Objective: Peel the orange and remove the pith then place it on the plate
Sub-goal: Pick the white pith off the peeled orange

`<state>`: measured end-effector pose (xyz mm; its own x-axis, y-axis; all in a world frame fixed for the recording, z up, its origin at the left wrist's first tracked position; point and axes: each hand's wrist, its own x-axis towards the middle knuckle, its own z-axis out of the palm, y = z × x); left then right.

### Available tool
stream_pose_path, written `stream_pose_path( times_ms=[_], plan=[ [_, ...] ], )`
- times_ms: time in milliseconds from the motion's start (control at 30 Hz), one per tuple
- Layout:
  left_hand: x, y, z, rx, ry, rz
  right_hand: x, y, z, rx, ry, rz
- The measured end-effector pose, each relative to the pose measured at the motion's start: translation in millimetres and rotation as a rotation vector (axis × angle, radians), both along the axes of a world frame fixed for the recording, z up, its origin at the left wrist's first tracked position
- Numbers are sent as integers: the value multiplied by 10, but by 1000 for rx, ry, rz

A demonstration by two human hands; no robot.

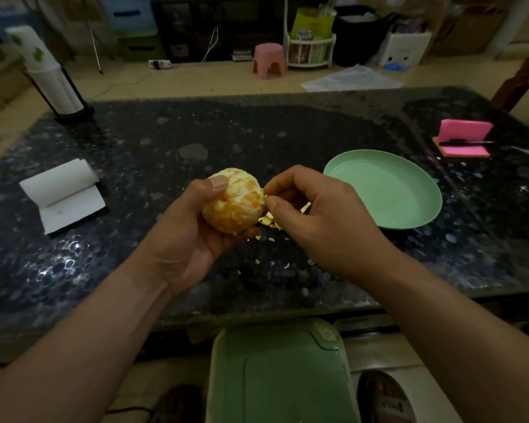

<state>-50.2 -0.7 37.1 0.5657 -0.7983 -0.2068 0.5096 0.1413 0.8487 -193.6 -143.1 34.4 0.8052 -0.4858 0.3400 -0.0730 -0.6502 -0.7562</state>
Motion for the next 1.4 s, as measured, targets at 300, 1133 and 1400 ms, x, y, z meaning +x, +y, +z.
stream_pose_path(
  times_ms=[300,1133,1400],
  plan=[
    [8,-2,-30,34,-37,18,-9,2,-15,-59,6,-20],
    [18,-20,-158,41,309,8,152,-10,-141,-141,187,-174],
    [83,-35,-171,99,196,-33,197,45,-73,-76,87,-76]
  ],
)
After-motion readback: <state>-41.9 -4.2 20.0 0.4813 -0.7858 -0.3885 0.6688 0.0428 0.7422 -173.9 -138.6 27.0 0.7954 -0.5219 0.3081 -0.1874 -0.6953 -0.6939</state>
